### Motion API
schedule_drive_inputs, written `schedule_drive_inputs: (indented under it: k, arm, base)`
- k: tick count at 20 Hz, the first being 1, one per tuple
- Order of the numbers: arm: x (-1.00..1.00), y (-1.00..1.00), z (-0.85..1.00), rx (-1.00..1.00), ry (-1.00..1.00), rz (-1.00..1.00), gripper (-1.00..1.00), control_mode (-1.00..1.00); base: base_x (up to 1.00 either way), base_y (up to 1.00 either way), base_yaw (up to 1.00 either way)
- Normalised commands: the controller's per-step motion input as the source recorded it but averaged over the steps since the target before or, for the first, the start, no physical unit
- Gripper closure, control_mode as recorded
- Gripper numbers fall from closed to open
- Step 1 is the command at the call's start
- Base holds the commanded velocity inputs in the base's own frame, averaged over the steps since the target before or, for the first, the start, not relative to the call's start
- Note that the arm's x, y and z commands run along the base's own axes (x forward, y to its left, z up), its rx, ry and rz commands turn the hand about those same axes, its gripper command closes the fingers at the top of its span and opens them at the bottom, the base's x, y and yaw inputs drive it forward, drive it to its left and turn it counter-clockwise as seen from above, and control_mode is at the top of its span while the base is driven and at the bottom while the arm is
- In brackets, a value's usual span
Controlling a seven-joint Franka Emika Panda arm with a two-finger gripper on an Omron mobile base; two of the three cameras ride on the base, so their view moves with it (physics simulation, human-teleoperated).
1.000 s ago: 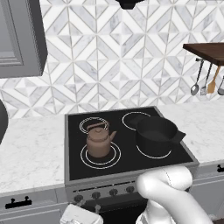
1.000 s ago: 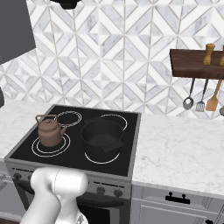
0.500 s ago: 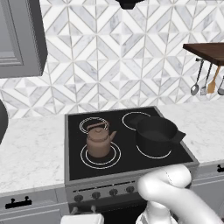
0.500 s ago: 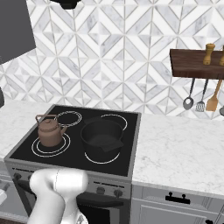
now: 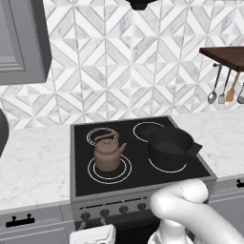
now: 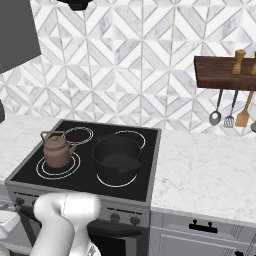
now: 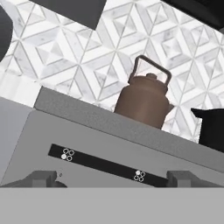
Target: Pick the kettle from the counter and place it on a stove burner. Then turn the burner on.
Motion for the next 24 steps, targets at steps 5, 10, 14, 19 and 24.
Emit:
schedule_drive_inputs:
  k: [5, 10, 14, 19, 24]
  arm:
    - [0.02, 0.27, -0.21, 0.05, 0.0, 0.0, -1.0, -1.0]
    - [0.22, 0.18, -0.2, 0.01, -0.03, 0.0, -1.0, -1.0]
    - [0.34, 0.13, -0.22, 0.0, -0.01, 0.0, -1.0, -1.0]
    - [0.06, 0.12, -0.42, 0.0, 0.0, 0.0, -1.0, -1.0]
    - [0.32, 0.03, -0.21, 0.0, 0.0, 0.0, -1.0, -1.0]
  base:
    - [0.0, 0.0, 0.0]
    - [0.0, 0.0, 0.0]
    - [0.0, 0.0, 0.0]
    - [0.0, 0.0, 0.0]
    - [0.0, 0.0, 0.0]
